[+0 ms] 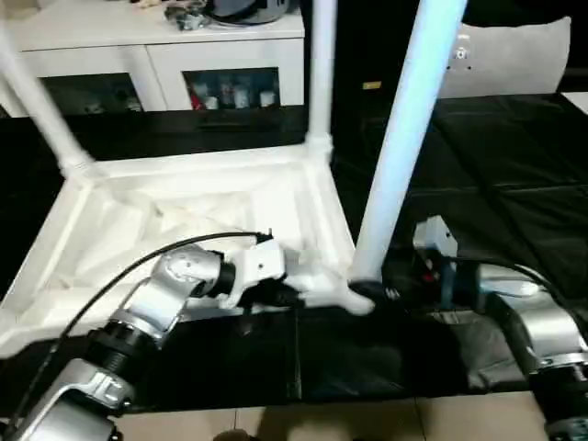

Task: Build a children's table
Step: Rotate leg to tighten

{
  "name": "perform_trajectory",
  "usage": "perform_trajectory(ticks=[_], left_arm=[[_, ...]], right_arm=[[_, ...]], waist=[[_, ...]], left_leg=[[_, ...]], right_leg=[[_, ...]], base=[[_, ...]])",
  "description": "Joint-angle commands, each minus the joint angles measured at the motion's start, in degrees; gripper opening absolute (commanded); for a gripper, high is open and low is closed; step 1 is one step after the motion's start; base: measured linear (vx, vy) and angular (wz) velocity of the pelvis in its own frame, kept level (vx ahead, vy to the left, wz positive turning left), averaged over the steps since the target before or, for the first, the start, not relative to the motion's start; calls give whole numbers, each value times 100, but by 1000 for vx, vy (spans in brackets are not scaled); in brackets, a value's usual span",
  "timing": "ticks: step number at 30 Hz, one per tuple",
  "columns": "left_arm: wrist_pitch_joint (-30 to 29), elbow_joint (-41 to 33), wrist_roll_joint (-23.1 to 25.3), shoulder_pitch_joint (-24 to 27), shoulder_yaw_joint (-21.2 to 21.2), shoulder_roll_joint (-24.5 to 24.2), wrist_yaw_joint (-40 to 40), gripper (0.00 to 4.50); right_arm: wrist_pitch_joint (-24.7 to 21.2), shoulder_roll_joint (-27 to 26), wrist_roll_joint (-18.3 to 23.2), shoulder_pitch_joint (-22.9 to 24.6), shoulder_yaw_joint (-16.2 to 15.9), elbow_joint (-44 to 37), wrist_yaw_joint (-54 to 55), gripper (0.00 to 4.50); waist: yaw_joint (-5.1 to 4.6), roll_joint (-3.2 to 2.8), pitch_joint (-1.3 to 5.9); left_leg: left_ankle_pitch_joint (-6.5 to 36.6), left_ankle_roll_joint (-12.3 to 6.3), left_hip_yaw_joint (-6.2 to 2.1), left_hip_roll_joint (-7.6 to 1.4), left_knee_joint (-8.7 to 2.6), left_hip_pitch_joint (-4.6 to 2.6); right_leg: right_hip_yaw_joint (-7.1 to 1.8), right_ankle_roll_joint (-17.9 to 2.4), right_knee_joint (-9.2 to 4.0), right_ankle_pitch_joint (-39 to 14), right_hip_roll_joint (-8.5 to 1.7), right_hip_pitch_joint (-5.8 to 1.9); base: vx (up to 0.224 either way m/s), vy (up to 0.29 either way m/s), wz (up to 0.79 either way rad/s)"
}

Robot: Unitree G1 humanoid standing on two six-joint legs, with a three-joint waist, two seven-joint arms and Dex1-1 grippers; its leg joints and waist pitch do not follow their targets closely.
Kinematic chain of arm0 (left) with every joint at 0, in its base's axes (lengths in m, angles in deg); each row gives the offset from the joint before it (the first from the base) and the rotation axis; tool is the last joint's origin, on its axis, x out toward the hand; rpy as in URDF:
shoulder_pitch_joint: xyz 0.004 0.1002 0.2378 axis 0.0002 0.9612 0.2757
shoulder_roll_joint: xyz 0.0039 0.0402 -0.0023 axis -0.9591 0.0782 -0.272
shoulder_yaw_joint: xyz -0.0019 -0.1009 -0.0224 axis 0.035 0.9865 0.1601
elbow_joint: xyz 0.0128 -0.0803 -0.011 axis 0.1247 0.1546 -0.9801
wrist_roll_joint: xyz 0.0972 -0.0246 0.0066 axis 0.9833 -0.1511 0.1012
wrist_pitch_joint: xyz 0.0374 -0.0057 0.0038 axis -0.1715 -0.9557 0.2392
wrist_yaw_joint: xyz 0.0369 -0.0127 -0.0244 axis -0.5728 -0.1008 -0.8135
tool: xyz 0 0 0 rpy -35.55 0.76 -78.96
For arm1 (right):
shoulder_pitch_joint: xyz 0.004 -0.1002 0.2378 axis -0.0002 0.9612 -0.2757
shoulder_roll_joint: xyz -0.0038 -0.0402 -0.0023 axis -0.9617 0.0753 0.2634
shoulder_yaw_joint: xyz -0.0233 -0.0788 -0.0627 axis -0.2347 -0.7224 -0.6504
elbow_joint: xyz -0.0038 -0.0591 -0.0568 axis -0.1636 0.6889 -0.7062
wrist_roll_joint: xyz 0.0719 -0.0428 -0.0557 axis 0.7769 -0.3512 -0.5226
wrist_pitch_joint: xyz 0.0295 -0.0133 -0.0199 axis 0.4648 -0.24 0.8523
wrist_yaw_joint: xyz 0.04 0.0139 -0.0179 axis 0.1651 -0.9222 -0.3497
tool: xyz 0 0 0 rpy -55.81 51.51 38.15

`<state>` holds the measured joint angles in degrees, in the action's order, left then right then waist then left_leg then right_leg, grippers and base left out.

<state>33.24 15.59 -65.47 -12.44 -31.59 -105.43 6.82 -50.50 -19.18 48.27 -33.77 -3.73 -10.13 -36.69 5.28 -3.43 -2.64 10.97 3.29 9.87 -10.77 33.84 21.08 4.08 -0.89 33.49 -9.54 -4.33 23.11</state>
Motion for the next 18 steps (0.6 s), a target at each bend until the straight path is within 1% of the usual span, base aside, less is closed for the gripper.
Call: perform_trajectory(ticks=[1, 3, 4, 6, 8, 9, 10, 11, 13, 14, 16, 17, 18], left_arm=[[232, 37, 9, -93, -245, -67, 422, 0], [299, 79, -8, -117, -263, -82, 493, 0], [363, 123, -18, -139, -276, -98, 548, 0], [415, 175, -26, -168, -277, -97, 594, 0], [421, 177, -35, -168, -279, -101, 612, 0], [422, 173, -39, -163, -278, -106, 624, 0], [422, 161, -42, -147, -270, -115, 650, 0], [413, 146, -44, -137, -272, -119, 668, 0], [412, 139, -48, -124, -269, -123, 700, 0], [411, 134, -50, -115, -267, -124, 716, 0], [432, 156, -67, -112, -274, -125, 743, 0], [449, 187, -92, -116, -290, -128, 755, 0], [445, 188, -97, -115, -293, -127, 758, 0]], right_arm=[[39, 170, 141, -113, -126, -37, -456, 360], [53, 242, 151, -137, -173, -26, -598, 330], [50, 306, 137, -158, -223, -11, -724, 318], [-1, 375, 154, -194, -268, 35, -904, 315], [-42, 388, 183, -207, -279, 51, -967, 280], [-75, 390, 199, -212, -288, 53, -1000, 280], [-104, 387, 214, -214, -301, 43, -1055, 271], [-134, 393, 231, -209, -305, 31, -1092, 271], [-168, 404, 254, -206, -318, 24, -1141, 252], [-197, 417, 275, -199, -330, 12, -1177, 233], [-224, 438, 311, -190, -344, 1, -1239, 219], [-307, 449, 343, -171, -360, -29, -1304, 219], [-314, 450, 347, -166, -362, -34, -1312, 207]], waist=[[-10, 117, 351], [7, 109, 349], [11, 121, 353], [12, 137, 353], [14, 149, 352], [15, 150, 352], [20, 161, 351], [24, 173, 353], [33, 165, 356], [39, 170, 361], [50, 169, 360], [51, 171, 361], [55, 174, 362]], left_leg=[[1067, -469, -22, -241, -374, -53], [1061, -451, -32, -245, -378, -53], [1058, -445, -29, -243, -373, -55], [1031, -444, -29, -239, -368, -42], [1030, -437, -30, -234, -358, -37], [1026, -433, -32, -234, -359, -34], [999, -427, -32, -234, -359, -31], [963, -432, -28, -232, -355, -32], [951, -442, -30, -238, -355, -36], [937, -445, -28, -239, -350, -35], [911, -450, -31, -240, -351, -36], [909, -448, -29, -243, -349, -33], [916, -450, -29, -242, -350, -40]], right_leg=[[-247, -1223, -370, -1502, -389, -300], [-243, -1168, -370, -1655, -387, -296], [-245, -1159, -369, -1672, -384, -290], [-248, -1155, -358, -1669, -381, -289], [-250, -1148, -354, -1714, -386, -288], [-249, -1144, -351, -1728, -390, -293], [-249, -1127, -356, -1773, -395, -293], [-251, -1111, -359, -1778, -389, -291], [-249, -1117, -353, -1748, -385, -287], [-248, -1129, -348, -1714, -387, -289], [-246, -1139, -344, -1681, -384, -288], [-249, -1147, -341, -1664, -387, -285], [-245, -1149, -341, -1671, -383, -283]], base=[[0, 0, 0], [0, 0, 0], [0, 0, 0], [0, 0, 0], [0, 0, 0], [0, 0, 0], [0, 0, 0], [0, 0, 0], [0, 0, 0], [0, 0, 0], [0, 0, 0], [0, 0, 0], [0, 0, 0]])
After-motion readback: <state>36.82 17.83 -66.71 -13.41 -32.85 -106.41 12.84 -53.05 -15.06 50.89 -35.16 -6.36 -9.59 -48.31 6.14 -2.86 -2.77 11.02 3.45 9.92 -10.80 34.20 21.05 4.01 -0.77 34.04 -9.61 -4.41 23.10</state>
